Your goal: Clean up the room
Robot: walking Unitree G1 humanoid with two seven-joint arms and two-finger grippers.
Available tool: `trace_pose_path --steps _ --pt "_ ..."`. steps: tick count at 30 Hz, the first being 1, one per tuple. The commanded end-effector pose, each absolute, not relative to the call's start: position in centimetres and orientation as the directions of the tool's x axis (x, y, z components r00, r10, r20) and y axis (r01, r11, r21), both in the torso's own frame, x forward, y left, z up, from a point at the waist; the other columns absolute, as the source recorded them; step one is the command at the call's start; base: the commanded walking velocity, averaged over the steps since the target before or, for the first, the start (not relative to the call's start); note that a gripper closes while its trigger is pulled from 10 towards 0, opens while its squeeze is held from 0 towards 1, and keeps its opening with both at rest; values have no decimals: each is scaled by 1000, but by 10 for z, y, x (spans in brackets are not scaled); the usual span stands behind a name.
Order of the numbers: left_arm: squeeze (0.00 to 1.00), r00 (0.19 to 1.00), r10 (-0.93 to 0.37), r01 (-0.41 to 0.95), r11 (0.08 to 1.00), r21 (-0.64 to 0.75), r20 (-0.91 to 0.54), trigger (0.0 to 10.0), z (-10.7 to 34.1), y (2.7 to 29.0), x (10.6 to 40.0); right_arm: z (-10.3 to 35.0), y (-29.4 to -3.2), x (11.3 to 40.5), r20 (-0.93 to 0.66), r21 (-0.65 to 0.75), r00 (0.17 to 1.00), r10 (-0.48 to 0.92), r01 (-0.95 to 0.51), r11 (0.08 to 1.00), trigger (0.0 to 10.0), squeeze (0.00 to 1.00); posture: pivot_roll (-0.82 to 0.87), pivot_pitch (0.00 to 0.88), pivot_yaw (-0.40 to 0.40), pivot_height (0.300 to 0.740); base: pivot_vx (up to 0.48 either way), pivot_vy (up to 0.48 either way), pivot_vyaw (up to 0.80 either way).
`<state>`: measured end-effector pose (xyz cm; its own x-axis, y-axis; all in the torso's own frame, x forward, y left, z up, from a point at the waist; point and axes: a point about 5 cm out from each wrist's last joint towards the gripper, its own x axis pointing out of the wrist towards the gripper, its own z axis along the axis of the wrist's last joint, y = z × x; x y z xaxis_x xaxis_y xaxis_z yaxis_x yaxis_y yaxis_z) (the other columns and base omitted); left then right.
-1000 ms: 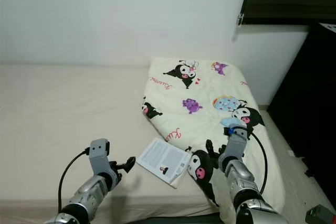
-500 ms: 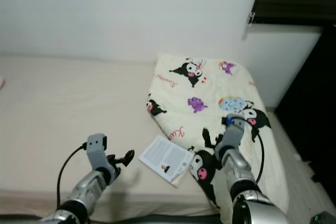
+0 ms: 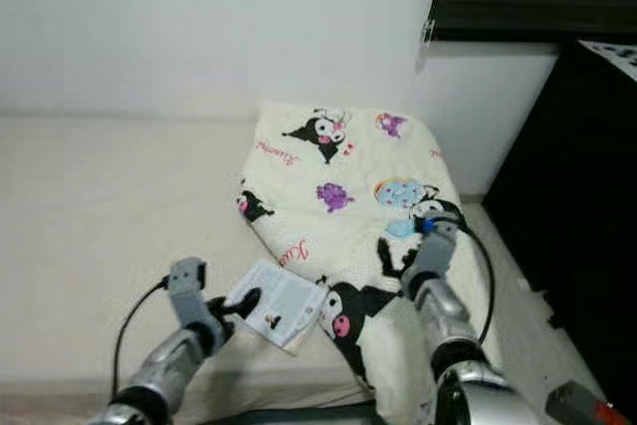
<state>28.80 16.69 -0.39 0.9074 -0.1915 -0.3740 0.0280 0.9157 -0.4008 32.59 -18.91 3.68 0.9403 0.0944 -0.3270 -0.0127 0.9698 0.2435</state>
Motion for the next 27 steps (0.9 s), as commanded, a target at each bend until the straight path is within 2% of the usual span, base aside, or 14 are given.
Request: trace_pose_path --steps 1,10,22,27 --pt "0 898 -191 17 915 -404 -395 10000 -9 163 284 31 -200 319 -339 239 939 65 19 971 10000 0 -95 0 -39 740 0 0 0" --pt "0 909 -184 6 902 -432 -373 10000 -5 169 287 28 -206 315 -365 251 930 51 45 967 10000 0 -100 0 -31 725 0 0 0" --pt "0 915 -167 -30 878 -477 -366 10000 -4 166 289 45 -202 326 -279 285 956 90 -8 958 10000 0 -101 0 -33 685 0 0 0" --pt "0 899 -142 -107 845 -524 -413 10000 -13 167 281 60 -202 335 -209 328 972 106 -33 944 10000 0 -102 0 -31 665 0 0 0"
